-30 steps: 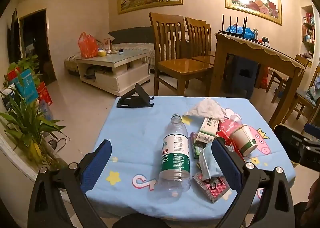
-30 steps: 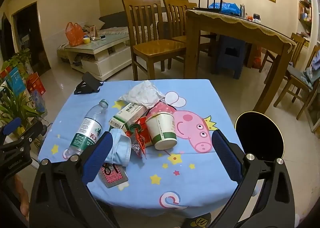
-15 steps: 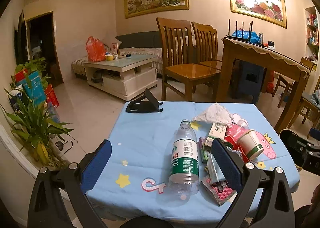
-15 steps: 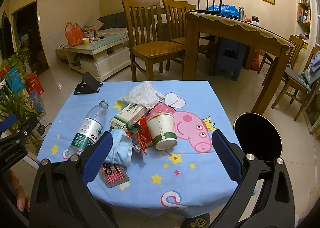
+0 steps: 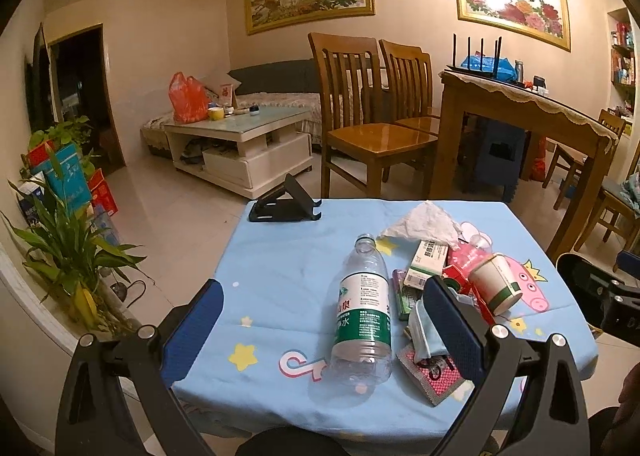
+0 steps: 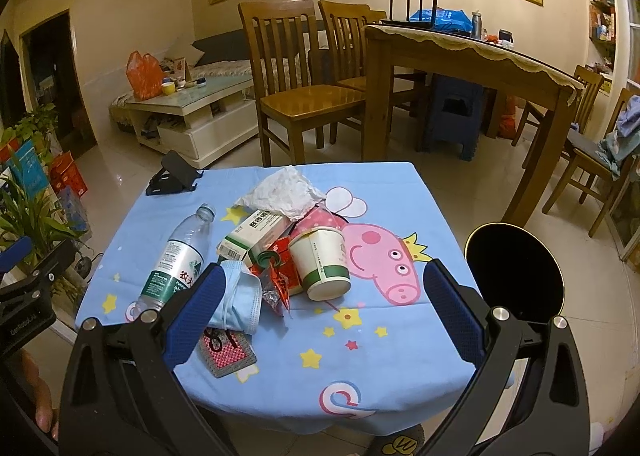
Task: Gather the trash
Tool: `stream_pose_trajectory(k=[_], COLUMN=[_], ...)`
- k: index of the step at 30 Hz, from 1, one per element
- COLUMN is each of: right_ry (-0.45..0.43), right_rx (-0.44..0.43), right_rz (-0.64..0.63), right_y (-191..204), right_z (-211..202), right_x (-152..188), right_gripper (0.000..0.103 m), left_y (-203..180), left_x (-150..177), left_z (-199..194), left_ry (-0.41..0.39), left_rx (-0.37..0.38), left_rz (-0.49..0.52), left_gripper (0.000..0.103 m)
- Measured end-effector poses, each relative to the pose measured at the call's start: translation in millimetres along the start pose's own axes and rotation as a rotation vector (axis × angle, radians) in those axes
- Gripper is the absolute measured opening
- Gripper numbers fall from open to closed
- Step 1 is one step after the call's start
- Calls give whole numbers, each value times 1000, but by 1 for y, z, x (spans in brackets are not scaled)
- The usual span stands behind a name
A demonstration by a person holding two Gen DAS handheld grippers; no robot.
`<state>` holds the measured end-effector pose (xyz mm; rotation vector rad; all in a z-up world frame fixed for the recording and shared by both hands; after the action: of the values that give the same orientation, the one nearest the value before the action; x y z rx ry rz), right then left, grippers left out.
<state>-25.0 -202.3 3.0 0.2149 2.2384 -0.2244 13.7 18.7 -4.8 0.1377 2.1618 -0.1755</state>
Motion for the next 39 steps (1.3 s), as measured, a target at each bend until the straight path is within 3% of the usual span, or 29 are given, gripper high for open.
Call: stream_pose_trajectory(k=[18, 28, 39], right_ry=[7, 12, 16], right_rx=[-2, -3, -3], right_rz=[7, 3, 2], right_y=[-2, -1, 0], right_z=[1, 2, 4], right_x=[2, 4, 6], right_gripper=[98, 98, 98], left_y=[-3, -3, -4], left_x=[2, 6, 5], left_z=[3, 12, 10], left_ry=[11, 79, 73], left_rx=[11, 32, 19], left_rz=[3, 24, 40], left_gripper=[97, 97, 97])
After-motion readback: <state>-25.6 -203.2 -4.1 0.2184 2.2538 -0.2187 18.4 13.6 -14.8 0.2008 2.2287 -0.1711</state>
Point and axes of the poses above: each gripper's, at about its wrist camera, not at the fingertips, and z roughly the way its jaws point, y to its left, x to its underside, the point moved 4 cm from there along z, roughly the way its jaws point, and after that the axes turned 12 degrees about x, right-handed, at the moved point
